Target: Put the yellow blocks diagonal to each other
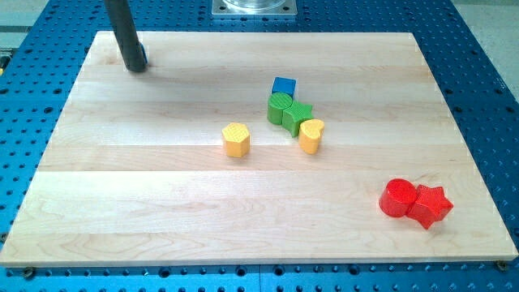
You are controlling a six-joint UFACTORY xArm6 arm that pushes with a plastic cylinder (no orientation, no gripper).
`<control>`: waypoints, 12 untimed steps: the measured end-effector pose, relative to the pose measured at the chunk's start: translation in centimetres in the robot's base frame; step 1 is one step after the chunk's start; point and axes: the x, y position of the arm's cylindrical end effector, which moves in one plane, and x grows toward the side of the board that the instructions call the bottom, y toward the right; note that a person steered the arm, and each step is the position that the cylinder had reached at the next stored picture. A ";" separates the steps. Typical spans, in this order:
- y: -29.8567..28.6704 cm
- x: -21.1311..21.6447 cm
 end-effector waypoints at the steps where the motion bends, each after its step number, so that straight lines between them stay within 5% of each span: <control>1: 2.0 -1.1; 3: 4.4 -1.0; 5: 12.7 -0.7; 6: 20.2 -1.0; 8: 37.6 7.9; 9: 37.9 11.6; 12: 37.4 13.6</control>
